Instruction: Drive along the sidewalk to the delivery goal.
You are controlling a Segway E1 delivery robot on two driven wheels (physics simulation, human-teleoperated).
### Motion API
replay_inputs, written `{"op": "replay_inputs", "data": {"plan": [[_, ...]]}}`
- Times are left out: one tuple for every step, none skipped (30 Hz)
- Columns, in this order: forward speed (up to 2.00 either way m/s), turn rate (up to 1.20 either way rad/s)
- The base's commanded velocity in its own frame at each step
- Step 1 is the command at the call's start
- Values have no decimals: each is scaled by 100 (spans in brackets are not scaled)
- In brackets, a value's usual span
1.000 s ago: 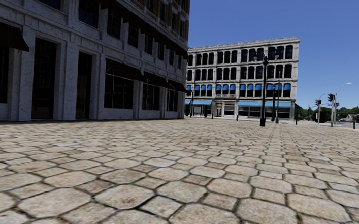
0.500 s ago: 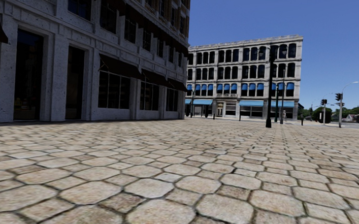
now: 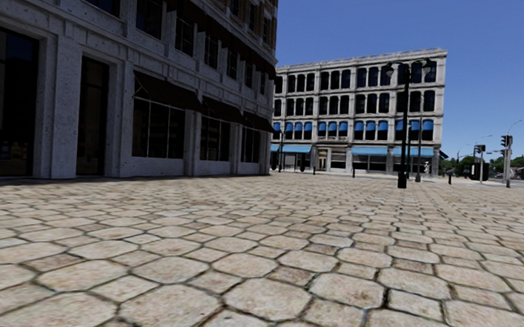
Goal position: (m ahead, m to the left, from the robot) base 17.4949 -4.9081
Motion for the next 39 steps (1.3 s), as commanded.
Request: {"op": "replay_inputs", "data": {"plan": [[200,0],[200,0],[200,0],[200,0],[200,0],[200,0],[200,0],[200,0],[200,0],[200,0],[200,0],[200,0],[200,0],[200,0],[200,0],[200,0],[200,0],[200,0],[200,0],[200,0],[200,0],[200,0],[200,0],[200,0],[200,0],[200,0],[200,0],[200,0],[200,0],[200,0],[200,0],[200,0],[200,0],[200,0],[200,0],[200,0],[200,0],[200,0],[200,0]]}}
